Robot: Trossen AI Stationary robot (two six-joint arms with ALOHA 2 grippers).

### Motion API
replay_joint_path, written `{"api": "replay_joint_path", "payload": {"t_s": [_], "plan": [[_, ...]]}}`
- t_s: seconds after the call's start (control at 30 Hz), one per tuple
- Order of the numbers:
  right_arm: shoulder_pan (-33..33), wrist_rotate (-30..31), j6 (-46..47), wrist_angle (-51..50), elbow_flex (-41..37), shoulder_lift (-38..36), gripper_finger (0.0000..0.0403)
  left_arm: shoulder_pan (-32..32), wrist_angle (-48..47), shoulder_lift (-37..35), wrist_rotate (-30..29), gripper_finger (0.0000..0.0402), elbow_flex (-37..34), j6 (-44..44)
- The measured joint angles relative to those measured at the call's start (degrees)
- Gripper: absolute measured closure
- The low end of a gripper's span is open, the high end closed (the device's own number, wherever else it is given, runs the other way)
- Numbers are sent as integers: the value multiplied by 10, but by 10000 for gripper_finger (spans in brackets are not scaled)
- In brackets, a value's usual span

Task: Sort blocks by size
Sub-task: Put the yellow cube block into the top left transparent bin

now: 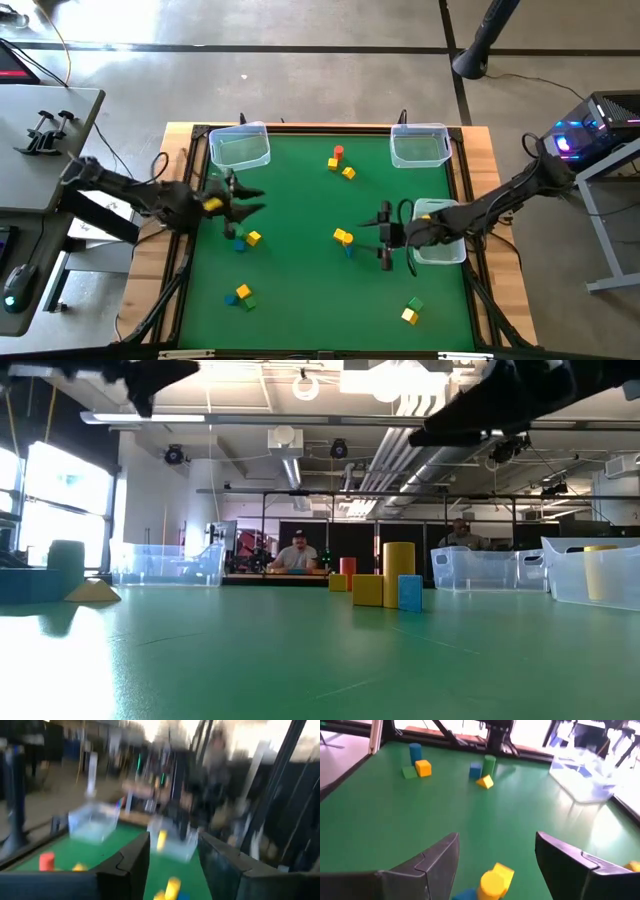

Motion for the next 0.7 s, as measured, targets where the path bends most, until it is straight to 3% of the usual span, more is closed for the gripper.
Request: {"api": "replay_joint_path", "payload": {"t_s": [0.23, 0.37, 0.57, 0.7], "plan": [[-4, -1, -63, 60, 0, 0, 153, -50, -410, 224, -35, 270, 275, -130], [-4, -1, -72, 83, 0, 0, 153, -80, -584, 340, -23, 276, 392, -227], [-2, -3, -91, 71, 0, 0, 153, -128, -790, 466, 49, 282, 499, -395], [-2, -4, -95, 69, 0, 0, 153, -159, -853, 507, 86, 283, 517, -487]]}}
